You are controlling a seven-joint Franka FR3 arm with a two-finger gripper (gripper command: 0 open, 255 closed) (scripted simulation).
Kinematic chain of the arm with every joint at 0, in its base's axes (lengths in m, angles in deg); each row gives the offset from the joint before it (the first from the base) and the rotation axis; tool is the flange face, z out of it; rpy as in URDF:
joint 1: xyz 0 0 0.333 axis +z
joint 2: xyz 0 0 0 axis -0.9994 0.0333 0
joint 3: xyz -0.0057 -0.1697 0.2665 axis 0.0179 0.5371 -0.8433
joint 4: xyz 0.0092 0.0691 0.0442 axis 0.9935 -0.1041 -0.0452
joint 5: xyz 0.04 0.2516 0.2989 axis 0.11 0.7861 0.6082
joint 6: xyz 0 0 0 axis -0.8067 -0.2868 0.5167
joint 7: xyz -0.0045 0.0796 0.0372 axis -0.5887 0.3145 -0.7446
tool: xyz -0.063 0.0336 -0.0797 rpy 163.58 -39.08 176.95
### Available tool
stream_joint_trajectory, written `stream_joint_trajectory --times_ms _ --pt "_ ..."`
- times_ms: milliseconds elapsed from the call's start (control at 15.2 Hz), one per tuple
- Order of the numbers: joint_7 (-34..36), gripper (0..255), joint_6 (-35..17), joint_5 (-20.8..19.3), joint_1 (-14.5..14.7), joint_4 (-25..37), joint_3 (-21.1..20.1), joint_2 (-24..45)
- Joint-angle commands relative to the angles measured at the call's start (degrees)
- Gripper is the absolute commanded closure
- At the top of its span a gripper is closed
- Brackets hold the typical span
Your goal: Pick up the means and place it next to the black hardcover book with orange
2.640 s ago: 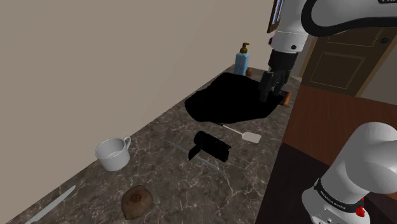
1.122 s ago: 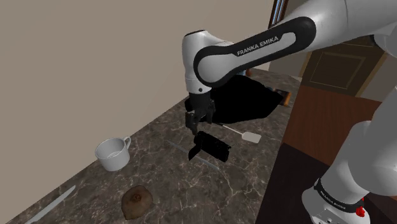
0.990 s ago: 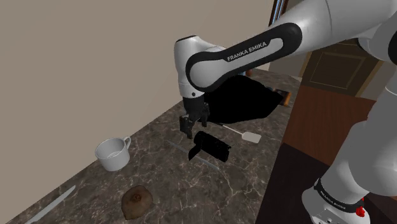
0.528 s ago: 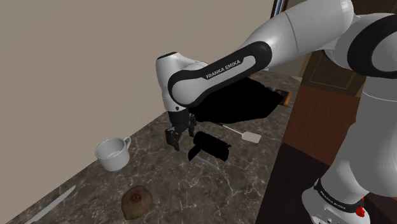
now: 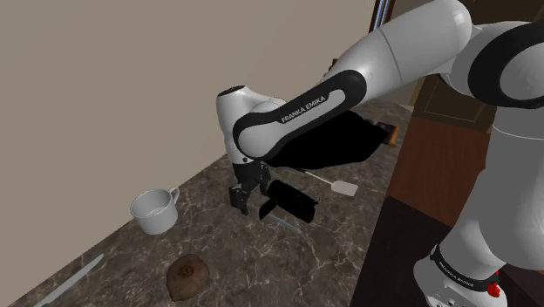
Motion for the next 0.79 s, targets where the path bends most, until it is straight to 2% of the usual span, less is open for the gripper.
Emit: stream_joint_trajectory --times_ms 0,198,264,726 --pt "0.07 0 0.10 -0.01 0.04 -0.09 -0.01 0.03" --pt "0.07 0 0.10 -0.01 0.04 -0.09 -0.01 0.03" --pt "0.05 255 0.10 0.00 0.03 -0.10 -0.01 0.02" --pt "0.04 255 0.09 0.00 0.02 -0.11 -0.01 0.02"
